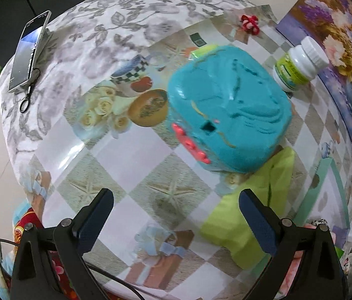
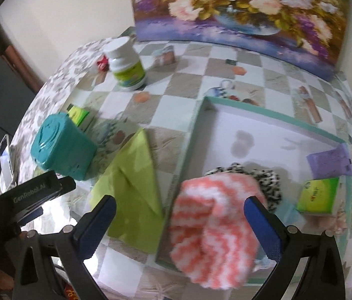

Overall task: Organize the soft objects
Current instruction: 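Move both tools back over the lime green cloth on the pile, then grasp the lime green cloth with the right tool, then grasp the gold round tin with the left tool while the right tool holds the green cloth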

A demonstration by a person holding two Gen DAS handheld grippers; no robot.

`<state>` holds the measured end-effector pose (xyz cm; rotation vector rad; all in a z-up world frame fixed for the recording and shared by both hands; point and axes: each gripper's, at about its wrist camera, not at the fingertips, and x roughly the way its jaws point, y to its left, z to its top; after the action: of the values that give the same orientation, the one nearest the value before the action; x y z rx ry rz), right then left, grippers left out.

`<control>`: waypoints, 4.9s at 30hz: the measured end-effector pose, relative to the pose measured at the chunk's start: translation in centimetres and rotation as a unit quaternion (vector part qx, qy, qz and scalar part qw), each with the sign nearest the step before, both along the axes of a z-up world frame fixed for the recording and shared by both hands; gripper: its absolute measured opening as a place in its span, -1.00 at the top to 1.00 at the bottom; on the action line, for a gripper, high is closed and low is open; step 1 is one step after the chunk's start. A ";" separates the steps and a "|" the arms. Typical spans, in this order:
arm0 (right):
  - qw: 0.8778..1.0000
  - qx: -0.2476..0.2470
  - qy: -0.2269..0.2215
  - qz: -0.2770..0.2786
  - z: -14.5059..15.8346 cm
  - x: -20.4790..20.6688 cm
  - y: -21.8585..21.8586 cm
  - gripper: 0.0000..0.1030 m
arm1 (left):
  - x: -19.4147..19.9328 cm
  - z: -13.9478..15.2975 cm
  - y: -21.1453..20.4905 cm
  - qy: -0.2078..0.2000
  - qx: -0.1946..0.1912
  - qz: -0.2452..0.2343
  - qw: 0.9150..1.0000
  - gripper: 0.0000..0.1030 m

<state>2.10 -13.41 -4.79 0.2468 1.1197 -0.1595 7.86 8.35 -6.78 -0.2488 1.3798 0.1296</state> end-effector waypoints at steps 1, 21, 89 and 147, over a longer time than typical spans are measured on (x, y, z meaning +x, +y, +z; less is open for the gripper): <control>1.000 -0.001 0.001 0.004 -0.1 0.1 0.4 -1.00 | -0.1 0.0 0.5 0.001 0.002 -0.001 1.000 -0.95; 0.996 -0.022 0.015 0.086 -2.4 2.8 7.2 -1.00 | 0.2 0.6 7.4 0.003 0.007 0.023 1.000 -0.95; 0.983 0.000 0.075 0.165 -6.1 2.1 8.1 0.25 | 0.4 -4.0 10.1 0.027 -0.042 0.056 0.997 -0.95; 0.992 0.078 -0.102 0.008 3.5 -1.6 -2.1 0.91 | -0.1 -4.2 -8.8 -0.001 -0.055 -0.225 0.973 -0.75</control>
<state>0.50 -15.48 -1.25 0.3854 0.9317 -0.0315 7.81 -0.43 -10.96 -0.0239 1.4097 -0.3244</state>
